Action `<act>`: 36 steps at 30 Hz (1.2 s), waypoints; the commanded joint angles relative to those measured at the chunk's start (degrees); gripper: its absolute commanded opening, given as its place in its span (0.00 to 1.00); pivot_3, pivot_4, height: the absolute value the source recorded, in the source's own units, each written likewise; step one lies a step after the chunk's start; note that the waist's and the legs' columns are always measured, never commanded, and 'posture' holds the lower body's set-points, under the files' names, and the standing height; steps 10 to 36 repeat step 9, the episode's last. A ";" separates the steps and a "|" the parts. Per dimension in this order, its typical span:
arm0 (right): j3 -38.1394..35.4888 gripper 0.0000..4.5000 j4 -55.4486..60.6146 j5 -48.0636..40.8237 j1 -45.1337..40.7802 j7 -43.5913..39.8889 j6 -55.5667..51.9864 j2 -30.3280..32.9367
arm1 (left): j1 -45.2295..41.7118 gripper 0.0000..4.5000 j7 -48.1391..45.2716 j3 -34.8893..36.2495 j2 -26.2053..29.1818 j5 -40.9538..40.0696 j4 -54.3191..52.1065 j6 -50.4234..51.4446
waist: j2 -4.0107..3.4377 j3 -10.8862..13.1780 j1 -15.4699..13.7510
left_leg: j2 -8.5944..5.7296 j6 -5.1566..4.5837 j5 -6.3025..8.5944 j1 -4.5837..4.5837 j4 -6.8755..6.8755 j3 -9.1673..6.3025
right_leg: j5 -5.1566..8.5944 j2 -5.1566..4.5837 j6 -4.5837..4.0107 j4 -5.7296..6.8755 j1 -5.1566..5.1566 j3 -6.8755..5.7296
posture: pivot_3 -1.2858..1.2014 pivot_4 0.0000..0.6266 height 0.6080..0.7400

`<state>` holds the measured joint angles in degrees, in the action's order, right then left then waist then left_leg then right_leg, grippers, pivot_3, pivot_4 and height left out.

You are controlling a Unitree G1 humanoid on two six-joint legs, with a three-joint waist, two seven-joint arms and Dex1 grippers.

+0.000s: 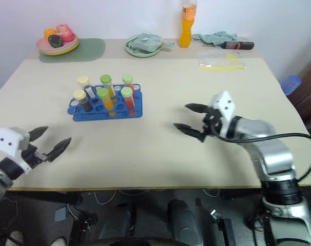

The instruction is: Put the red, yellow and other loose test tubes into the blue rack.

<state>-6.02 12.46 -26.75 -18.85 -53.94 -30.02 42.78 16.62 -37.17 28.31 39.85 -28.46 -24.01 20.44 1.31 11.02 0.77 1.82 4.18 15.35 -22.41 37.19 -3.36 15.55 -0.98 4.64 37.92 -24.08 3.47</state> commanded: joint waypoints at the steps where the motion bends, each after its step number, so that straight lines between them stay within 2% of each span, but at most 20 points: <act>1: -2.91 0.94 -1.36 0.43 2.48 -1.08 0.90 2.72 | -0.10 0.99 -1.11 0.56 0.49 0.07 -1.37 -0.54 | 0.00 0.00 0.14 | 0.01 0.00 0.00 0.01 0.00 0.00 | -0.01 0.02 0.01 0.00 0.00 0.01 | 0.52 0.24 1.00; 9: -2.68 0.94 -2.48 1.70 4.08 -1.71 2.67 3.84 | -1.84 0.99 0.68 -3.52 -2.41 1.53 -2.24 0.11 | -0.05 0.01 0.63 | 0.06 -0.01 0.01 0.06 -0.01 0.05 | -0.05 0.12 0.10 0.04 -0.01 0.14 | 0.52 0.24 1.00; 36: -2.68 0.94 -2.48 1.70 4.08 -1.71 2.67 3.84 | -1.84 0.99 0.68 -3.52 -2.41 1.53 -2.24 0.11 | -0.05 0.01 0.63 | 0.06 -0.01 0.01 0.06 -0.01 0.05 | -0.05 0.12 0.10 0.04 -0.01 0.14 | 0.52 0.24 1.00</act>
